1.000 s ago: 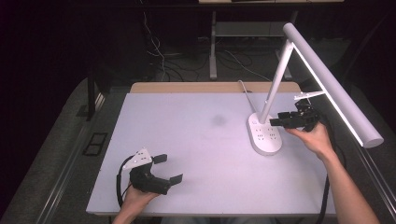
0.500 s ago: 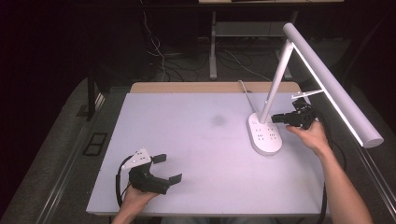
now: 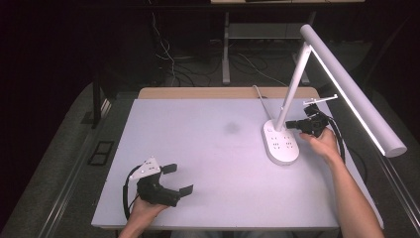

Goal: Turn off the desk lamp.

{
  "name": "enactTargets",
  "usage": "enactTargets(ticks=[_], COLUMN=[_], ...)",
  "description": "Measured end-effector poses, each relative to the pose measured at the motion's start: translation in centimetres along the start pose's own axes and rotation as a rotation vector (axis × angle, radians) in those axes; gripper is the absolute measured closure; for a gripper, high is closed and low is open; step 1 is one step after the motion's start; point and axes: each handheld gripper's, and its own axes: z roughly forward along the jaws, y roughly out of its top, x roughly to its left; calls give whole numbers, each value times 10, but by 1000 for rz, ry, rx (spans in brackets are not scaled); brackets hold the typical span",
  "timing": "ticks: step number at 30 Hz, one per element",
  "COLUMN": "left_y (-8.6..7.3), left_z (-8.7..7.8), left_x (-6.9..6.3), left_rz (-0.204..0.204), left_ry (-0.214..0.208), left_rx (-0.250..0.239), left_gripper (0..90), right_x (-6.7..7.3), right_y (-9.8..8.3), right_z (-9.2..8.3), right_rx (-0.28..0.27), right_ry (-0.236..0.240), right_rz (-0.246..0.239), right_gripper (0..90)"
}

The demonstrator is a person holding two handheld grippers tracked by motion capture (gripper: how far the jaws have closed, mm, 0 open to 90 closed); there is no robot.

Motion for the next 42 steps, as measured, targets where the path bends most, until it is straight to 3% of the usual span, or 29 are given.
enactTargets(ticks=[8,12,21,27,42], left_y=[0,0,-1,-1,-1], left_z=[0,0,-1,-4,-2], left_x=[0,0,-2,0,-1], left_rz=[2,1,4,-1,3], left_ry=[0,2,2,8,7], left_rx=[0,-1,0,-5,3], left_gripper=[0,0,0,0,0], right_x=[-3,-3,0,5,9], right_y=[-2,-1,-1,1,-1], right_z=[14,17,20,22,16], right_rx=[-7,1,-4,-11,5], right_ry=[-1,14,-20,-81,-69], right_rz=[7,59,53,18,22], right_gripper=[900,900,900,900,900])
